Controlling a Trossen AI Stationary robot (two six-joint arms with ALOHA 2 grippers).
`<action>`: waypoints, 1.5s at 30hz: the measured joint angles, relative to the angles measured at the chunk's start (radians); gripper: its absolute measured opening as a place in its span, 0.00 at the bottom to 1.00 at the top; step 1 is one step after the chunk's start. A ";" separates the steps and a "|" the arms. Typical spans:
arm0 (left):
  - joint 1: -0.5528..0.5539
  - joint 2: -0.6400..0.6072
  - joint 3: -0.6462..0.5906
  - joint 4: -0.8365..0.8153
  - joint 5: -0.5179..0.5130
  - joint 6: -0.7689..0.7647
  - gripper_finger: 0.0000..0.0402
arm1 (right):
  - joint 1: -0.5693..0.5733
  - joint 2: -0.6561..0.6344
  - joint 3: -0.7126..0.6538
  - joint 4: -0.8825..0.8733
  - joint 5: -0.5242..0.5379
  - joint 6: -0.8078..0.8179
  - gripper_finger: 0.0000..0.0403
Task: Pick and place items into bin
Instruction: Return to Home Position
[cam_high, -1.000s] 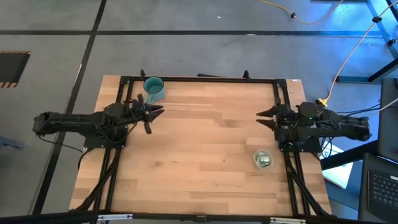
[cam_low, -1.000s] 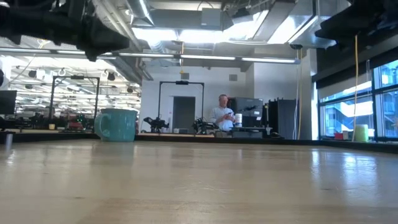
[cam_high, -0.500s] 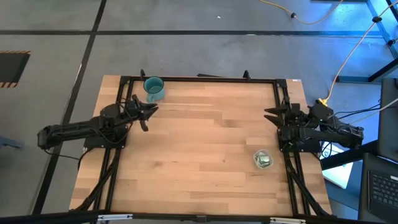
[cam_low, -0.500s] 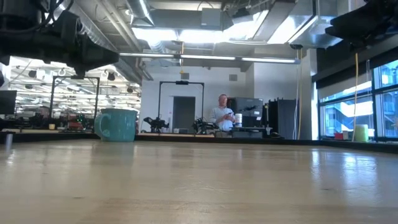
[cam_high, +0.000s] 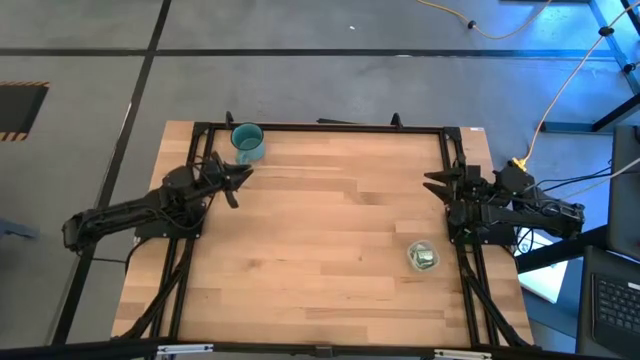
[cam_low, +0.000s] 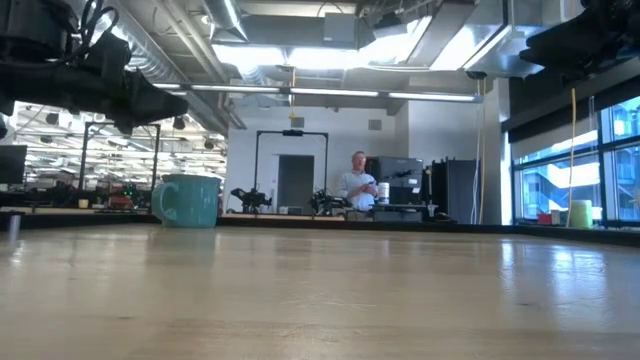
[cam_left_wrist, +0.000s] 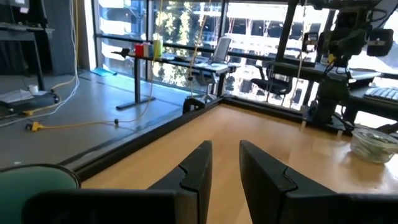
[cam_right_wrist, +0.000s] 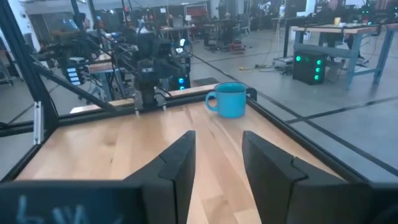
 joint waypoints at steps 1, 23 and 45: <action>0.004 -0.007 0.000 0.000 0.001 0.000 0.19 | 0.000 0.000 0.000 -0.003 0.002 0.000 0.34; 0.004 -0.165 0.001 -0.157 0.015 0.025 0.19 | 0.000 0.001 -0.070 0.138 0.015 -0.038 0.34; 0.004 -0.165 0.001 -0.157 0.015 0.026 0.19 | 0.000 -0.001 -0.382 0.518 0.022 -0.085 0.34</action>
